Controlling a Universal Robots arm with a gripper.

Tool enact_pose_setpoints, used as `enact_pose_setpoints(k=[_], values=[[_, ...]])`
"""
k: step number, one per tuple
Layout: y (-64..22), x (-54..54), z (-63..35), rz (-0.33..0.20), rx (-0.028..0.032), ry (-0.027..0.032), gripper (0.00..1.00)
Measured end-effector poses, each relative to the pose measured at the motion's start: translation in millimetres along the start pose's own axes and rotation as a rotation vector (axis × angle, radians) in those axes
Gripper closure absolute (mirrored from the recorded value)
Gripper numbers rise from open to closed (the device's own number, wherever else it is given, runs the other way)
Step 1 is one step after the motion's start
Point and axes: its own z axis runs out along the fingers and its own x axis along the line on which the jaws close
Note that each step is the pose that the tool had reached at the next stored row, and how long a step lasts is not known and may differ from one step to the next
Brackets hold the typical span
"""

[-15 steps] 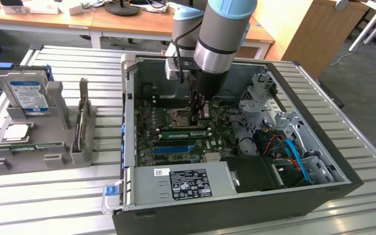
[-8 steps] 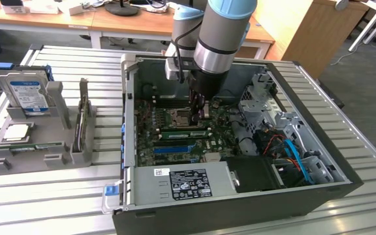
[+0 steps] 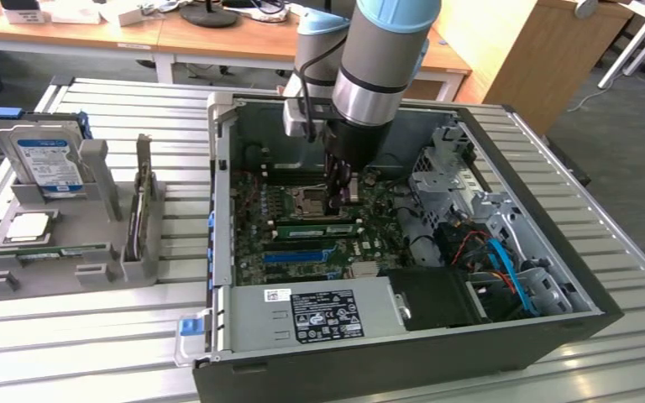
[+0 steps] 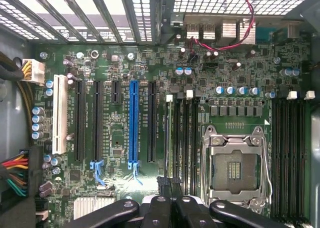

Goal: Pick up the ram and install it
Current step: 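Press down the ram until it locks into place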

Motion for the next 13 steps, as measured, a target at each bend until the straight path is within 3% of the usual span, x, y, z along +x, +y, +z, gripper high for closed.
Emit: enact_pose_setpoints(k=[13], values=[[0.0,0.0,0.1,0.118,0.0014,-0.0030,0.89]])
